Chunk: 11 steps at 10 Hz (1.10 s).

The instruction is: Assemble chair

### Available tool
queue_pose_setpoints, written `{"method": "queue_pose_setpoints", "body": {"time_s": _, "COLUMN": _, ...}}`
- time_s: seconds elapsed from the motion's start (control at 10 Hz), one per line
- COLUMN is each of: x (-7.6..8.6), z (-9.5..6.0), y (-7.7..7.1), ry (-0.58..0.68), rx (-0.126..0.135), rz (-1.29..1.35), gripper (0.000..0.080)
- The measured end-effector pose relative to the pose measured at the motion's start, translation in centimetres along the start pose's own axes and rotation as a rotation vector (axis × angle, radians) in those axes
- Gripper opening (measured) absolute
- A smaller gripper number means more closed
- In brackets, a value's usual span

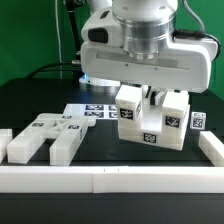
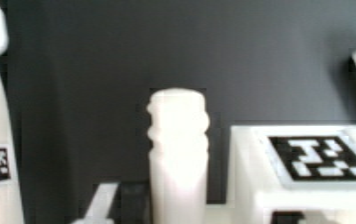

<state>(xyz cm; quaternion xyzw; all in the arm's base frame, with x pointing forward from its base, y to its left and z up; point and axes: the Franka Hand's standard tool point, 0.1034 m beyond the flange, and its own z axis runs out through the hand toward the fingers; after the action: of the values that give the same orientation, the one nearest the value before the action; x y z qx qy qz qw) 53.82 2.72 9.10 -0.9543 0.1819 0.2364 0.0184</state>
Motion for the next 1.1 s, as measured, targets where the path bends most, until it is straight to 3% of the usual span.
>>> {"method": "queue_pose_setpoints", "body": {"time_s": 0.3, "x": -0.3, "z": 0.8, "y": 1.5, "ry": -0.21, "rx": -0.044, "rz": 0.021, "gripper": 0.0251}}
{"method": "queue_pose_setpoints", "body": {"time_s": 0.4, "x": -0.3, "z": 0.8, "y": 1.3, "ry": -0.244, "rx": -0.052, "rz": 0.01, "gripper": 0.0251}}
{"method": "queue_pose_setpoints", "body": {"time_s": 0.5, "x": -1.2, "z": 1.1, "y": 1.6, "ry": -0.346, "rx": -0.073, "rz": 0.011, "gripper": 0.0251}}
{"method": "queue_pose_setpoints", "body": {"time_s": 0.8, "x": -1.4, "z": 2.1, "y": 2.9, "ry": -0.577, "rx": -0.125, "rz": 0.075, "gripper": 0.0252}}
{"method": "queue_pose_setpoints", "body": {"time_s": 1.1, "x": -1.0, "z": 2.0, "y": 3.1, "ry": -0.611, "rx": -0.127, "rz": 0.073, "gripper": 0.0283}}
